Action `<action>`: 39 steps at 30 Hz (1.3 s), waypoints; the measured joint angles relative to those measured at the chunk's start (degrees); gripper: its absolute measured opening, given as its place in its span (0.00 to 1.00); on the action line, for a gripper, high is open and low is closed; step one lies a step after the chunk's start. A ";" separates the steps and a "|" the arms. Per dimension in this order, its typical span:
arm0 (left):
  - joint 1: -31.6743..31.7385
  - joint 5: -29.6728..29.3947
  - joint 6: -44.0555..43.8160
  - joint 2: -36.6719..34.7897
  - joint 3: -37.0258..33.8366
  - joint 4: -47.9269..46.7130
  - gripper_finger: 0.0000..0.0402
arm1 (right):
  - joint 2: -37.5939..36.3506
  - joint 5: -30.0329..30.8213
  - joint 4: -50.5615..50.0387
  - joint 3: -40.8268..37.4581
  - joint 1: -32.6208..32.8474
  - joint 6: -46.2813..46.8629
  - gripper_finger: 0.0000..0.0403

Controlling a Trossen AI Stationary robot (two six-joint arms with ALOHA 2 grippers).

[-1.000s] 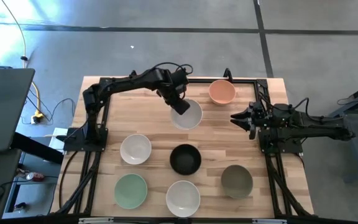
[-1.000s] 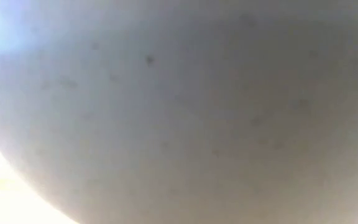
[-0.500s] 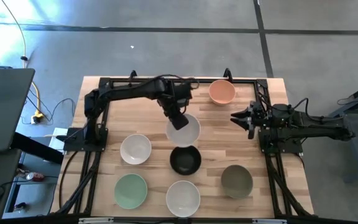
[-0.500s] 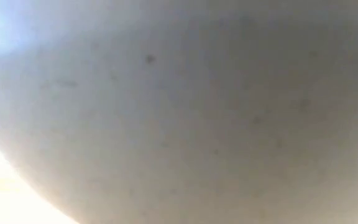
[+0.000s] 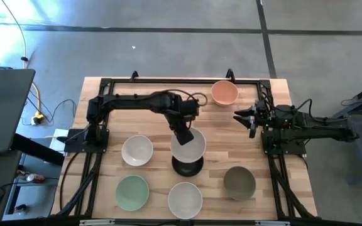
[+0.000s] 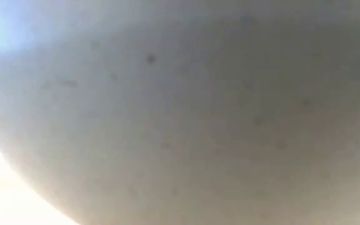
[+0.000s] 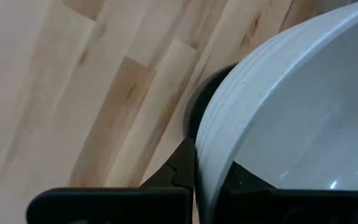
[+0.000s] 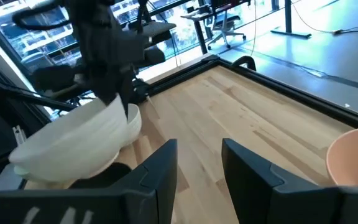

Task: Nest bowls inside each other
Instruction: Stack the top white bowl on top of the black bowl

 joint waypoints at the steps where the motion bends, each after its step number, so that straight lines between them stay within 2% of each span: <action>1: -0.34 0.02 -0.11 0.60 0.00 0.02 0.00 | 0.00 0.00 0.00 0.00 0.00 0.00 0.30; 13: -3.43 1.95 -0.08 6.21 -0.04 -0.17 0.00 | -0.04 -0.07 0.02 0.00 0.00 0.18 0.30; 39: -5.14 -0.06 -1.45 9.03 -0.11 1.90 0.00 | -0.07 -1.53 0.02 0.00 0.02 1.57 0.30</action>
